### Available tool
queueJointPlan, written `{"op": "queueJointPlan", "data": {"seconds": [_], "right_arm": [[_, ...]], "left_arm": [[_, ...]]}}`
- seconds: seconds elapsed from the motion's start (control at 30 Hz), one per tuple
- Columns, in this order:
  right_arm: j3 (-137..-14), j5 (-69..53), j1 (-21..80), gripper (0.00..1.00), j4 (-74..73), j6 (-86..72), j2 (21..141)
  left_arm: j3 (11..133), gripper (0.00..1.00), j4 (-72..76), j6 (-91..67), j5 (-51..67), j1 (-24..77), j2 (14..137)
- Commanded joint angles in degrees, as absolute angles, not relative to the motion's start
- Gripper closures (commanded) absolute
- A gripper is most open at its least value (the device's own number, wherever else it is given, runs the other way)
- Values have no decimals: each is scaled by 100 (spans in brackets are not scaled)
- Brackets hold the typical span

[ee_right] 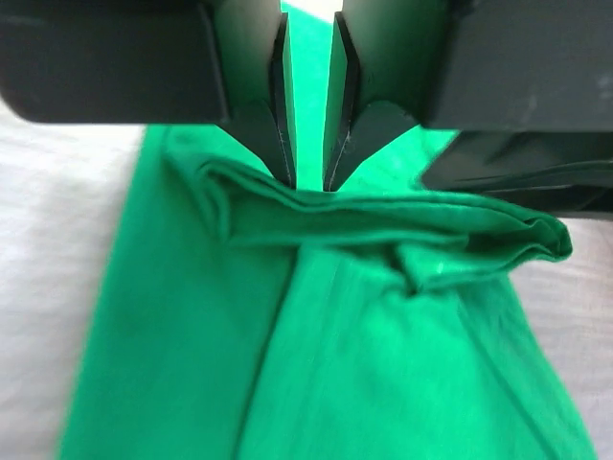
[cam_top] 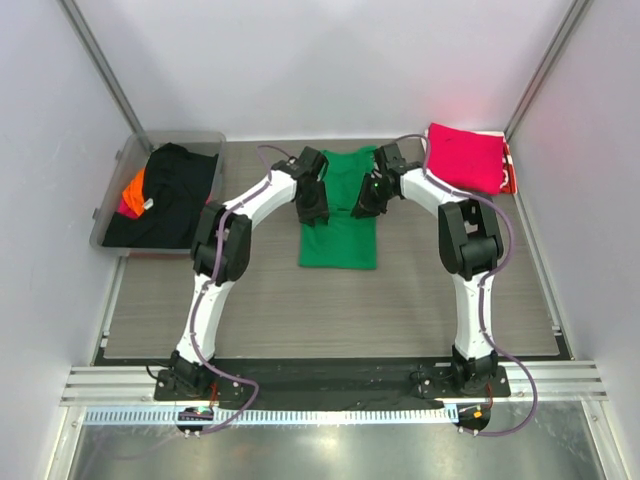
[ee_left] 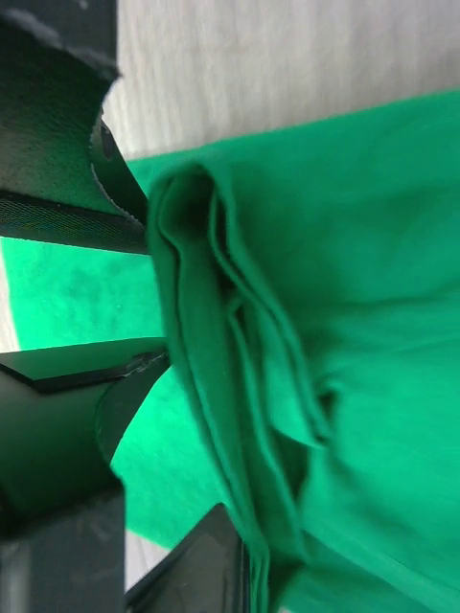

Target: Fold and stack the t-shirts

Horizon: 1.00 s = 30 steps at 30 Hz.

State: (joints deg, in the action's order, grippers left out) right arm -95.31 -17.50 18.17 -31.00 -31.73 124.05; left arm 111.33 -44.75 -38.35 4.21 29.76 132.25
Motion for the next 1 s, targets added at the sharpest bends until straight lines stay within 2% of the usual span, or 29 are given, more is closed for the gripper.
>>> {"op": "queueJointPlan", "data": {"seconds": [0.0, 0.3, 0.37, 0.43, 0.47, 0.53, 0.7, 0.87, 0.97], "right_arm": [[-10158, -1784, 1644, 77, -3164, -2962, 12550], [-11478, -1398, 1477, 76, -4016, -2567, 13105], [-11199, -1179, 1477, 58, -4026, -2523, 12675], [-10917, -933, 1477, 33, -4025, -2444, 12089], [-10751, -766, 1485, 27, -3999, -2400, 11859], [-10162, -668, 1477, 20, -3947, -2373, 11289], [-8326, -1036, 1485, 21, -3560, -2478, 10258], [-6412, -1660, 1494, 28, -2710, -2856, 9494], [-5829, -1854, 1512, 34, -2348, -2970, 9369]], "left_arm": [[11741, 59, -4640, -3630, 387, 2734, 13245], [13438, 57, -5833, -3217, 325, 2303, 14142], [12794, 55, -5601, -3190, 203, 2312, 13479], [11966, 50, -5144, -3269, 202, 2311, 12783], [11135, 45, -4898, -3304, 193, 2312, 12466], [10532, 41, -4483, -3392, 263, 2311, 11700], [8941, 41, -4107, -3621, 614, 2320, 10733], [7527, 42, -3412, -3893, 835, 2355, 10046], [6937, 42, -2982, -4007, 1037, 2443, 9871]]}}
